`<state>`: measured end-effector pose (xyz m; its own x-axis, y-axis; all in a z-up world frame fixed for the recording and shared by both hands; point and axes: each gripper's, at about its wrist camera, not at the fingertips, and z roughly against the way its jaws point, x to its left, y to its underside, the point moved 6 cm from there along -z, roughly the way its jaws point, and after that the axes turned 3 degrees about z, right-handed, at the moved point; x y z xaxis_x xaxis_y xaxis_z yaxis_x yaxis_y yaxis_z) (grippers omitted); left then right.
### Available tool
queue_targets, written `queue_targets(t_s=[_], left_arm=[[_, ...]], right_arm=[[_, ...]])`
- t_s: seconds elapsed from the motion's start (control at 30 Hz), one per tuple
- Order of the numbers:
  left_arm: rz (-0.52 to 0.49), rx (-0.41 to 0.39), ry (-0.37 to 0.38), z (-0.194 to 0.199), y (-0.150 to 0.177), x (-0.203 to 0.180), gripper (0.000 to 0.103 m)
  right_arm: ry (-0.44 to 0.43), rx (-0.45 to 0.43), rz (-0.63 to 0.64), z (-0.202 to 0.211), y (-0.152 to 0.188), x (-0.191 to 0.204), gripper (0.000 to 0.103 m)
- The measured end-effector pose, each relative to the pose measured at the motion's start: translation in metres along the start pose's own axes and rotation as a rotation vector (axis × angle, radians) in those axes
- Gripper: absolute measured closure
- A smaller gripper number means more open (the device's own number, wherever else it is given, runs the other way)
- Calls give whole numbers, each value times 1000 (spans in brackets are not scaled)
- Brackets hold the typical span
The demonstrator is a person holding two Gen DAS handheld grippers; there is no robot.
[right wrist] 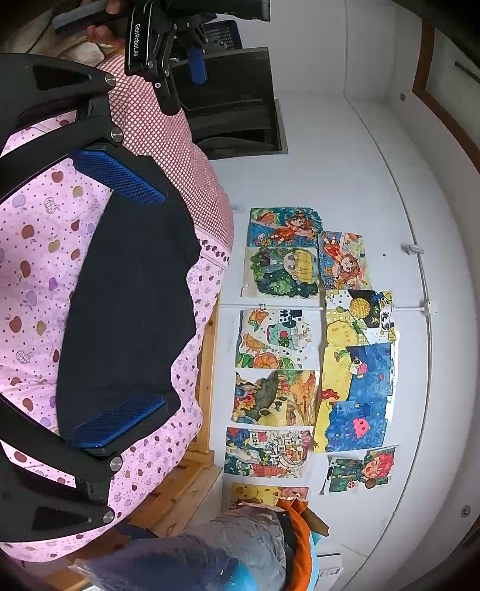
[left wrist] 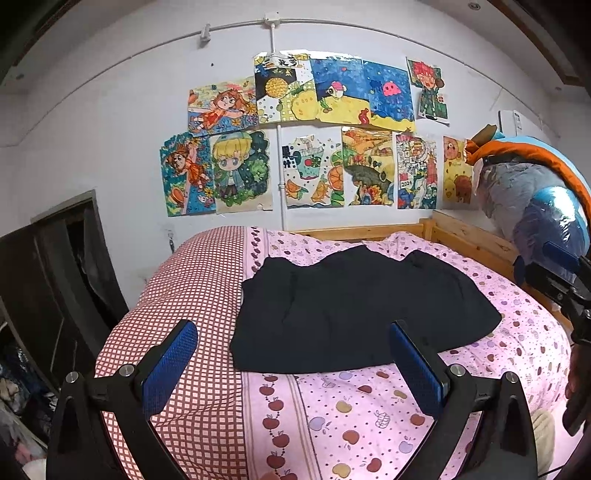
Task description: Fold large clothes
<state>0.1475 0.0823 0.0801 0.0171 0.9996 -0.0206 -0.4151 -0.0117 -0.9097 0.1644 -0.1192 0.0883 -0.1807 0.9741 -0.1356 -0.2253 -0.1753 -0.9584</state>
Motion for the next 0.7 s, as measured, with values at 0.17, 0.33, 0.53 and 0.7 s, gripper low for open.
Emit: queue_targets(t_s=[0.17,0.33,0.53,0.7], left_arm=[[23,-9,-11,7,11,3,0],[20,-11,-15,15,27,1,0],[60,23,-4,17,51,2,0],[67,33,-17,13,68,7,0]], right_arm=[[-2,22,-8,5,10,1,2],[-7,28,-22,14,23,5,2],[12,58,-27,21,39,7,2],[84,60,-19,27,44,4,2]])
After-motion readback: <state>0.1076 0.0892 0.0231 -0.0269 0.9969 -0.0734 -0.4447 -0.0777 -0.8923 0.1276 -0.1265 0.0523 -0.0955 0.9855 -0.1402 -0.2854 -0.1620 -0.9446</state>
